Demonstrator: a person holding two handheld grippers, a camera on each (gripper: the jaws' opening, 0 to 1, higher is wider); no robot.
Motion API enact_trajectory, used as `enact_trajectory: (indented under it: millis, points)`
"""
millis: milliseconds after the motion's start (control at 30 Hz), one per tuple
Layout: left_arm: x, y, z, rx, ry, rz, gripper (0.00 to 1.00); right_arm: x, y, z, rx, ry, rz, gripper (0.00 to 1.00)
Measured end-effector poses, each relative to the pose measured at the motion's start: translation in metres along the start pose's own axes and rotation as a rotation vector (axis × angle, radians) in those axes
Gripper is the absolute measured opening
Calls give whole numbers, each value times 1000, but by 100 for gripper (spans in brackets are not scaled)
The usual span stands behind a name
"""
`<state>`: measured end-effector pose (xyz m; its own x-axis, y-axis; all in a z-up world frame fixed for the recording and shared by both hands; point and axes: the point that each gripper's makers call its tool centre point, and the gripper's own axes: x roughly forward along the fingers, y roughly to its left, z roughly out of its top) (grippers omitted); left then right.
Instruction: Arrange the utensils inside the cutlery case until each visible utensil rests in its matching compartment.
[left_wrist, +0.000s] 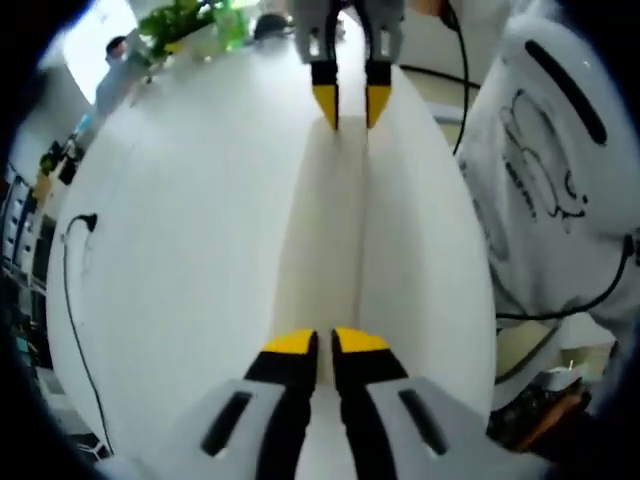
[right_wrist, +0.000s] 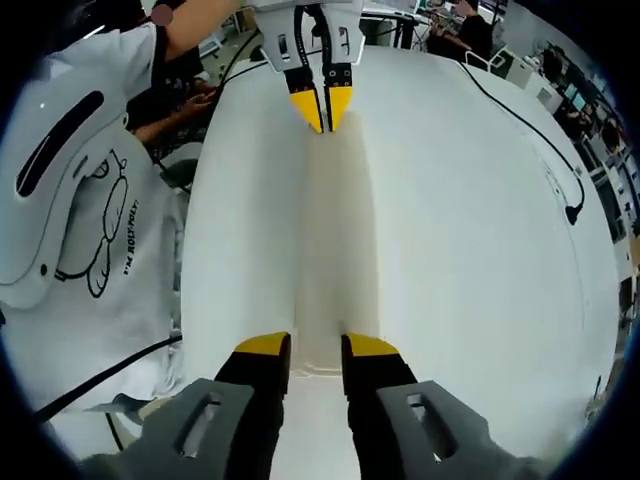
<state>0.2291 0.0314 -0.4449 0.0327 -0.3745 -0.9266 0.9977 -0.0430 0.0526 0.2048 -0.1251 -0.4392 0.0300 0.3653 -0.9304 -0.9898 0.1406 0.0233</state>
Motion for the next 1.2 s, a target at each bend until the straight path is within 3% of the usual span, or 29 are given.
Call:
enact_trajectory:
  millis: [167, 300, 433, 667, 1000, 1133, 1200]
  points:
    - [-7, -5, -8, 3, 18, 14, 16, -1, -5, 6, -15, -19, -23, 34]
    - [-6, -7, -3, 105, -7, 41, 37, 5, -6, 4, -30, -15, -15, 34]
    - [-2, -6, -2, 95, 1, 35, 42, 10, -8, 5, 1, -33, -8, 48]
    - [6, 4, 1, 87, 10, 40, 44, 19, -5, 8, 8, -43, 12, 50]
    - [18, 5, -4, 134, 84, -10, 43, 29, -5, 6, -12, -30, -3, 42]
    - [28, 5, -7, 174, 135, -24, 43, 31, -5, 5, 8, -41, 8, 42]
    - [28, 6, -7, 157, 157, -41, 43, 34, -6, 3, 46, -37, 15, 43]
